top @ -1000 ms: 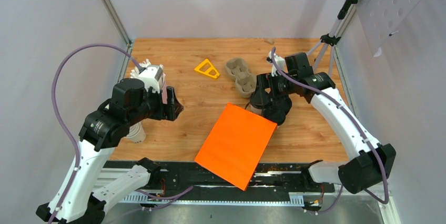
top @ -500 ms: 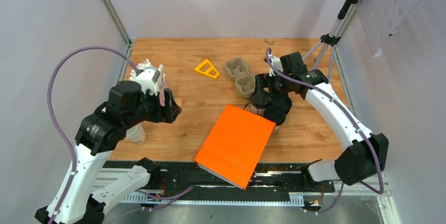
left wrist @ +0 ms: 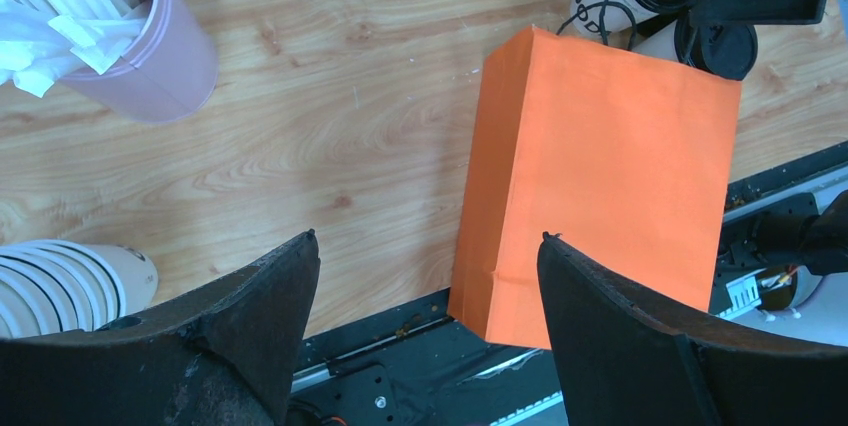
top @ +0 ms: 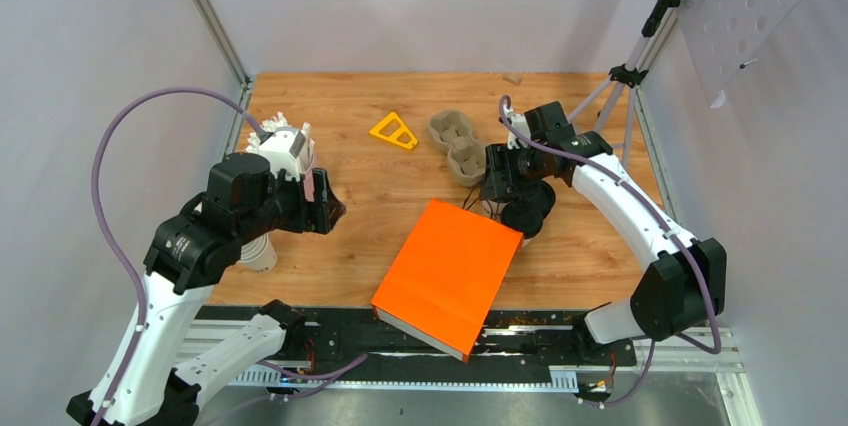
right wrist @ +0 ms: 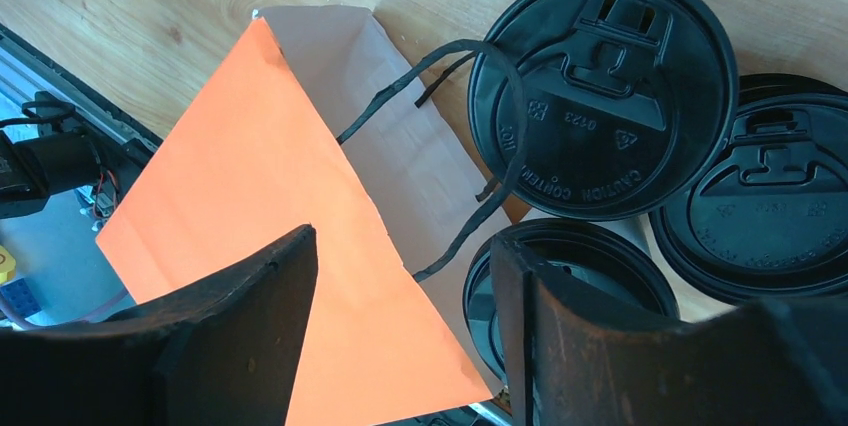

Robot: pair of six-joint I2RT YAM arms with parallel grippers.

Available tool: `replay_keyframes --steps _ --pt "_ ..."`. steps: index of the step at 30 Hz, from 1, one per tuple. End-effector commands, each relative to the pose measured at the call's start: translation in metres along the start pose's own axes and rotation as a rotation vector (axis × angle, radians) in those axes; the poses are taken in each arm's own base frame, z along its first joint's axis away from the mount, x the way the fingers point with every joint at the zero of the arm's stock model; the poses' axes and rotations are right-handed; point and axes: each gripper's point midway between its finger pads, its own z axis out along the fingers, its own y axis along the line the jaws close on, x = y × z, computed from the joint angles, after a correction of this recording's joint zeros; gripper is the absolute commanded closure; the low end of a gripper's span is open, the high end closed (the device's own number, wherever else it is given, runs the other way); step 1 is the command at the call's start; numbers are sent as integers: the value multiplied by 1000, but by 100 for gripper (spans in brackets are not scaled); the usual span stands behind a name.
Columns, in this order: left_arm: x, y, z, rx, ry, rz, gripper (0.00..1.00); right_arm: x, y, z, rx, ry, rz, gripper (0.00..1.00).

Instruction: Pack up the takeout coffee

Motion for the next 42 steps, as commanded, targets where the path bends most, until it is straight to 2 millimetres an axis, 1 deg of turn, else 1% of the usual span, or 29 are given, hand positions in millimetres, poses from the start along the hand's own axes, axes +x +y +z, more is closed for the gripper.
replay_keyframes --steps 1,7,9,12,14,16,20,23,25,28,29,32,35,37,38,40,42 --pt "-4 1 -1 -1 -21 9 13 -3 -5 7 11 -8 9 37" --pt "-5 1 3 -6 -8 34 12 -8 -5 13 0 -7 -1 43" --pt "-5 2 3 -8 -5 40 12 -10 -3 15 -11 -4 -2 48" --pt "-4 3 3 -9 2 52 12 -12 4 15 -40 -18 -21 62" --pt "-4 7 2 -30 -3 57 11 -14 12 13 -67 -29 -46 75" --pt "-4 9 2 -44 -5 60 12 -15 20 9 -94 -35 -68 86" --pt "-1 12 6 -63 14 48 12 -22 47 -11 -166 -83 -123 100" --pt "0 12 11 -67 22 16 13 -26 74 -30 -223 -133 -175 100" --pt "-3 11 13 -77 20 -10 14 -29 92 -42 -255 -171 -219 100" --pt "-15 9 14 -97 9 -57 16 -38 126 -62 -324 -253 -311 100" --pt "-19 8 14 -104 11 -70 16 -44 138 -71 -352 -298 -347 100" --pt "-38 4 15 -127 5 -93 17 -66 167 -100 -411 -439 -448 100" --pt "-61 5 13 -172 -10 -90 18 -89 190 -125 -461 -557 -541 100" --pt "-76 7 12 -213 -14 -87 18 -95 205 -137 -505 -604 -629 100" --pt "-83 7 10 -219 -22 -90 18 -95 212 -139 -514 -626 -684 100" --pt "-94 2 7 -208 -38 -103 18 -92 218 -136 -517 -640 -763 100" --pt "-99 -4 5 -181 -48 -119 20 -82 215 -123 -518 -594 -781 100"
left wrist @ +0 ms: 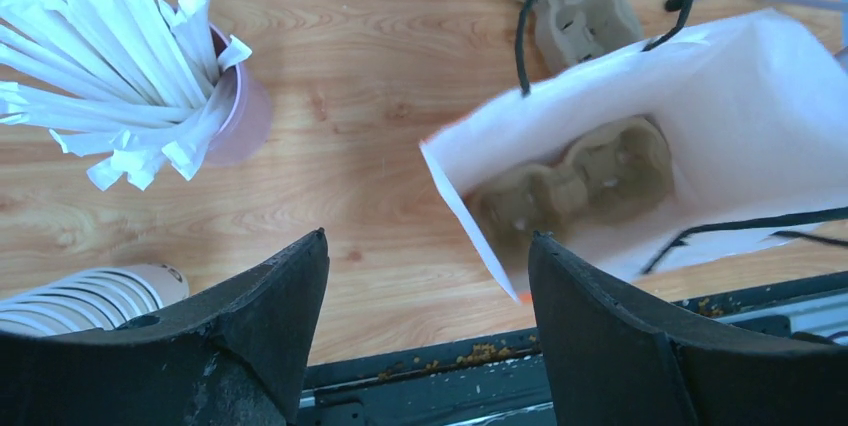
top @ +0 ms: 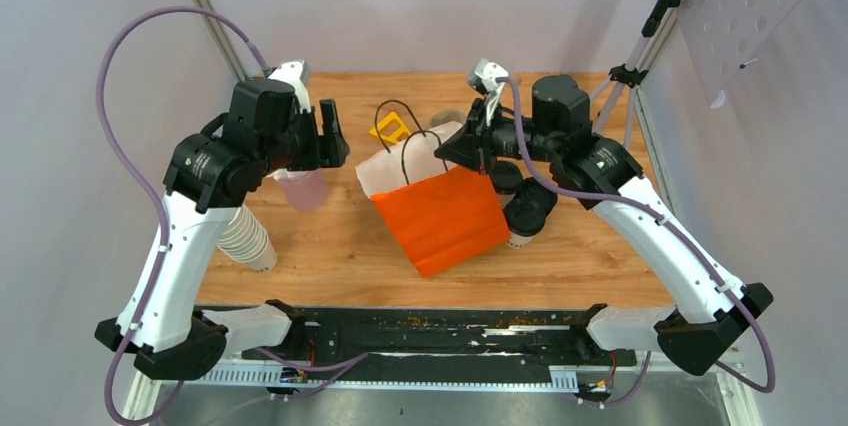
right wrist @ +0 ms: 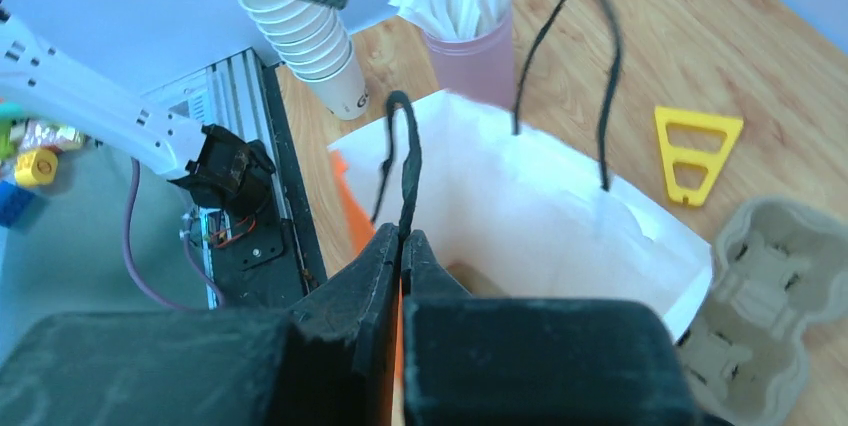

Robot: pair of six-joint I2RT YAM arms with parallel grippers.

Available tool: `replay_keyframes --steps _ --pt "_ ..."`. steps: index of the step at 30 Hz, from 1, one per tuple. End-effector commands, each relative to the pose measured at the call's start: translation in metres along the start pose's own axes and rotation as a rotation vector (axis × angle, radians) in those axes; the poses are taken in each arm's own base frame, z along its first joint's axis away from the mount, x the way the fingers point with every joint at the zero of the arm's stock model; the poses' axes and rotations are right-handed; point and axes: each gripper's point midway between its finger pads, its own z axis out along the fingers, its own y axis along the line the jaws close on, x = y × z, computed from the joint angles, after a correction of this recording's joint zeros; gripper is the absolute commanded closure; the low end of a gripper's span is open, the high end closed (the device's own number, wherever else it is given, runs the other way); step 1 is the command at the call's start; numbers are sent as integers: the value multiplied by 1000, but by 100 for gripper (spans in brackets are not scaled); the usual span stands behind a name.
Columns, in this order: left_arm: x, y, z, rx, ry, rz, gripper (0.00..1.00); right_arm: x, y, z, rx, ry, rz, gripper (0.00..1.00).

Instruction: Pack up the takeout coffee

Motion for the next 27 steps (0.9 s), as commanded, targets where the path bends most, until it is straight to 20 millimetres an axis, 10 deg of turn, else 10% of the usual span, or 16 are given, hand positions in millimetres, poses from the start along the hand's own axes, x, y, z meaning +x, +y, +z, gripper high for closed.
replay_keyframes --steps 1,9,27 --pt "-10 -2 -16 10 -27 -49 21 -5 18 8 -92 -31 -180 100" --pt "40 -4 -1 76 67 -117 23 36 43 4 -132 -66 -215 100" --pt "38 -37 38 237 48 -97 30 57 88 -3 -294 -60 -244 100"
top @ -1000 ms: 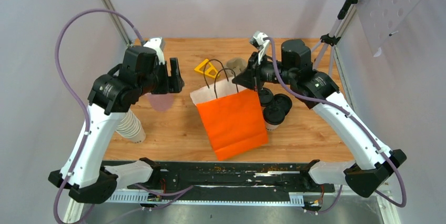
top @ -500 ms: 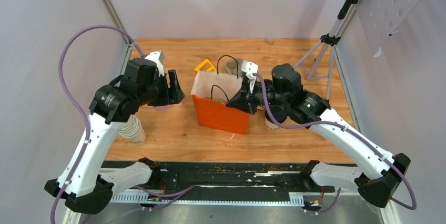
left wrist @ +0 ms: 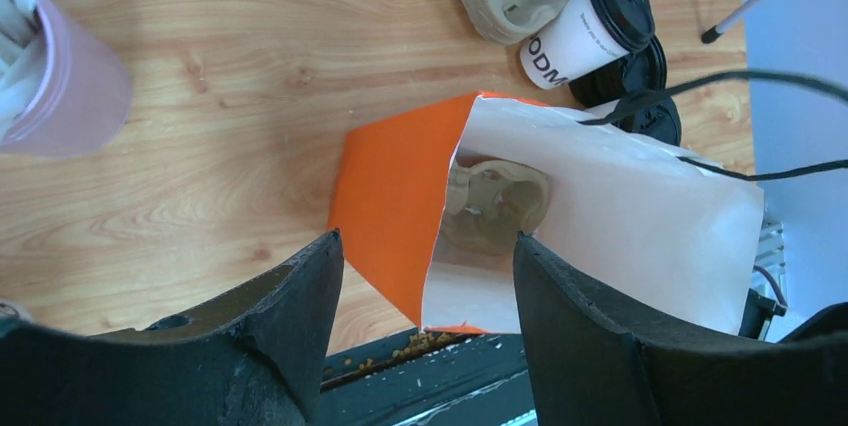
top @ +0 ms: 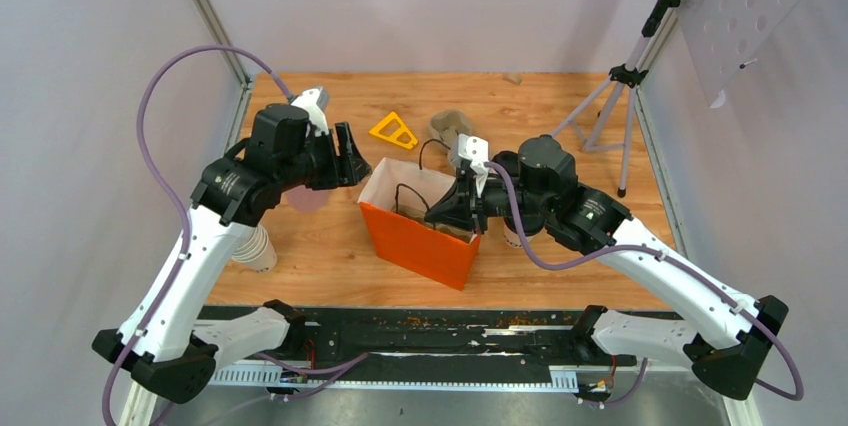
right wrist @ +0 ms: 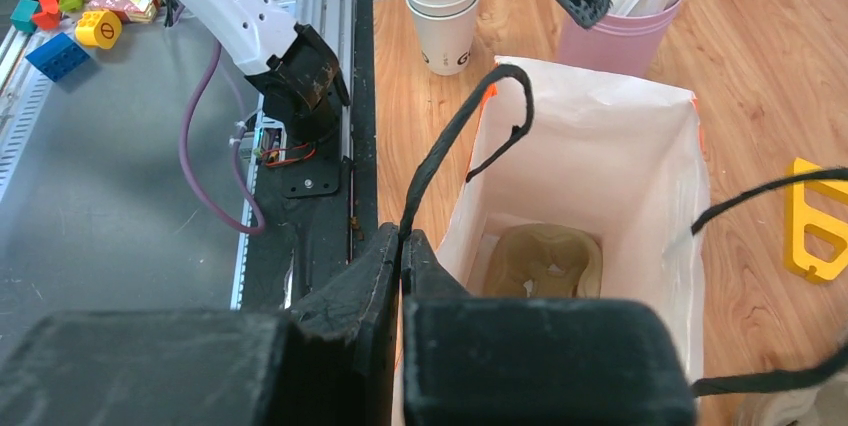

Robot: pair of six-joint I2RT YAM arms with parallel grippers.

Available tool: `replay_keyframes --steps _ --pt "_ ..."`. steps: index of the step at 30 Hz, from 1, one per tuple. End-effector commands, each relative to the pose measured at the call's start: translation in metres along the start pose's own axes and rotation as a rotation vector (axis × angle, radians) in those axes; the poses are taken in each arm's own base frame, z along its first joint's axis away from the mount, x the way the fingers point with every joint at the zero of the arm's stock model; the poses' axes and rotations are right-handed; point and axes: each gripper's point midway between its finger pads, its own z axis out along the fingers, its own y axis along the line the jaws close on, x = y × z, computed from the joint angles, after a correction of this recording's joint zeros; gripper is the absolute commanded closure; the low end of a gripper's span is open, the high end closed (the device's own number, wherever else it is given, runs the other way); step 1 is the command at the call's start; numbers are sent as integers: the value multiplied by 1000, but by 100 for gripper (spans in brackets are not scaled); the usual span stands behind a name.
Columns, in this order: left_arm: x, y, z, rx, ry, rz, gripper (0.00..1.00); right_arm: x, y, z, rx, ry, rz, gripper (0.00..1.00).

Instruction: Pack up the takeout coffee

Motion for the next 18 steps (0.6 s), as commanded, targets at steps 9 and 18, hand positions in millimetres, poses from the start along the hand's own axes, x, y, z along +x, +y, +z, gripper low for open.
replay_keyframes --steps 9,18 --pt "1 -17 32 148 0 167 35 -12 18 -6 -50 -64 -50 100" --pt "24 -16 52 194 84 211 77 -18 4 -16 79 -59 -13 68"
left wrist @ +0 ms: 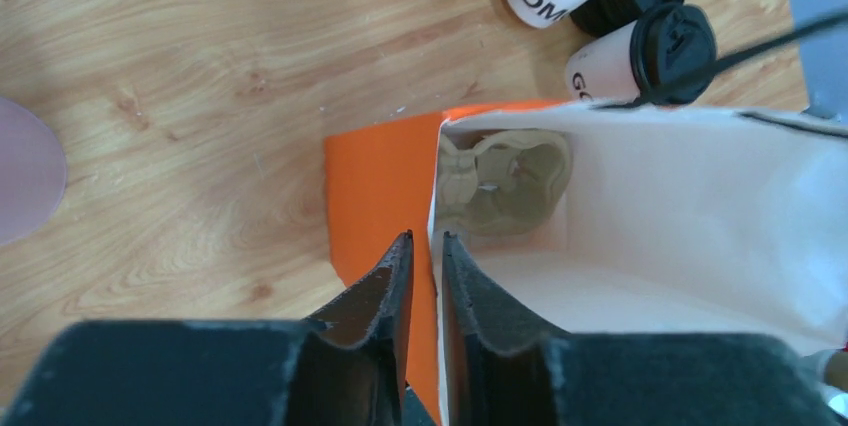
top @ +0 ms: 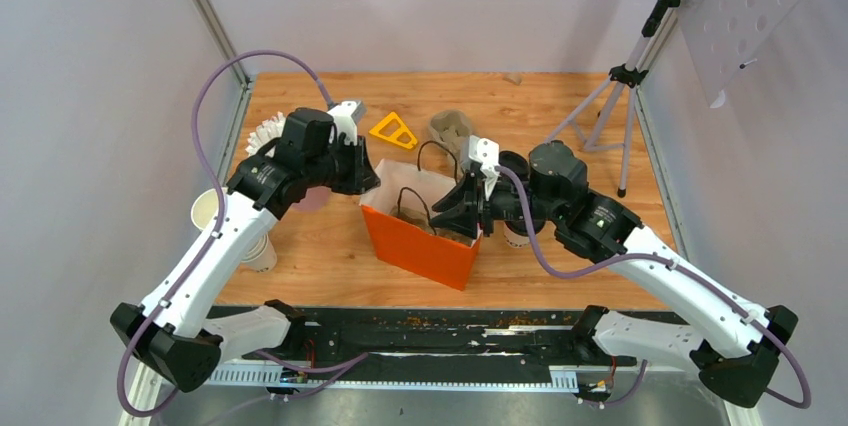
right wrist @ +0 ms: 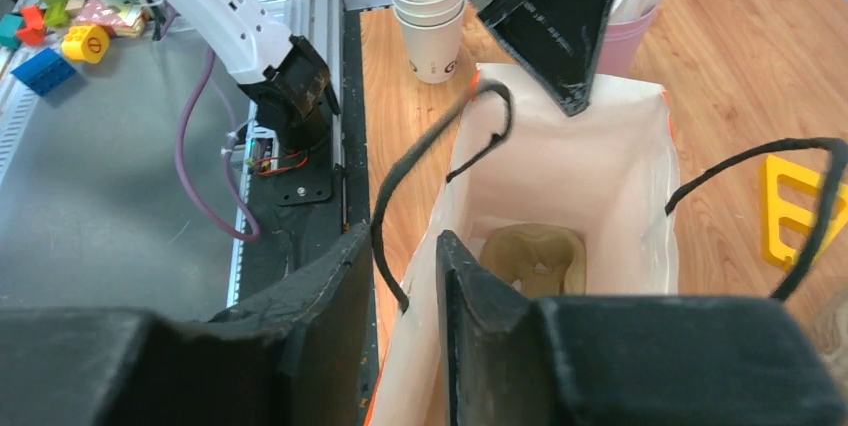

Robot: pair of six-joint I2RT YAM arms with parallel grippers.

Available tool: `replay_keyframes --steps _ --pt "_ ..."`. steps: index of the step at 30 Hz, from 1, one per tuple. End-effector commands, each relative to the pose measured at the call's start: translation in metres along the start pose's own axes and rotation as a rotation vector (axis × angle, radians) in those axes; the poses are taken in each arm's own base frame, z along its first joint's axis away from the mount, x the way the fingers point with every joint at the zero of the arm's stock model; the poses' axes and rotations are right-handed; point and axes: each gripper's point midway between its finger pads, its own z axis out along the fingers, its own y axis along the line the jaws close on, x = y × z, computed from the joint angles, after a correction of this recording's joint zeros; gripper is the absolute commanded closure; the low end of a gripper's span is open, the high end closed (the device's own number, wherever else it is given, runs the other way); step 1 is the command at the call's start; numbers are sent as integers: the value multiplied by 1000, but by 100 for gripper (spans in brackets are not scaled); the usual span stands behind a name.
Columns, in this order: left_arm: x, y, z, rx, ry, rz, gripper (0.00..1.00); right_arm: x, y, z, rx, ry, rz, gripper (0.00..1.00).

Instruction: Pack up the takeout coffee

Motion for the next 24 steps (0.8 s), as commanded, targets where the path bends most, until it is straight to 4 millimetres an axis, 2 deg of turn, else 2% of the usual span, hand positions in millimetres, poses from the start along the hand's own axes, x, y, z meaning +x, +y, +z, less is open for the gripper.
replay_keyframes --steps 1,5,8,10,12,15,18,21,24 --pt "-6 -4 -1 36 -18 63 82 -17 -8 -10 98 -39 18 61" --pt "-5 5 -15 -24 -2 108 99 -29 -23 -25 265 -70 195 37" --pt "0 6 -23 -27 5 131 100 -41 -26 -39 349 -87 317 22" --pt "1 8 -30 -40 -8 135 100 -40 -37 -52 466 -92 411 20" --pt "0 8 -37 -47 -36 112 100 -28 -55 -67 633 -94 520 18" --pt "6 8 -41 -44 -60 71 100 -8 -79 -85 822 -68 528 16" --pt "17 12 -40 -45 -61 45 90 11 -98 -100 967 -5 508 16" --pt "31 12 -43 -46 -24 -19 67 25 -112 -109 1077 64 513 15" --pt "40 6 -46 -16 -24 -93 54 42 -121 -112 1136 120 539 15"
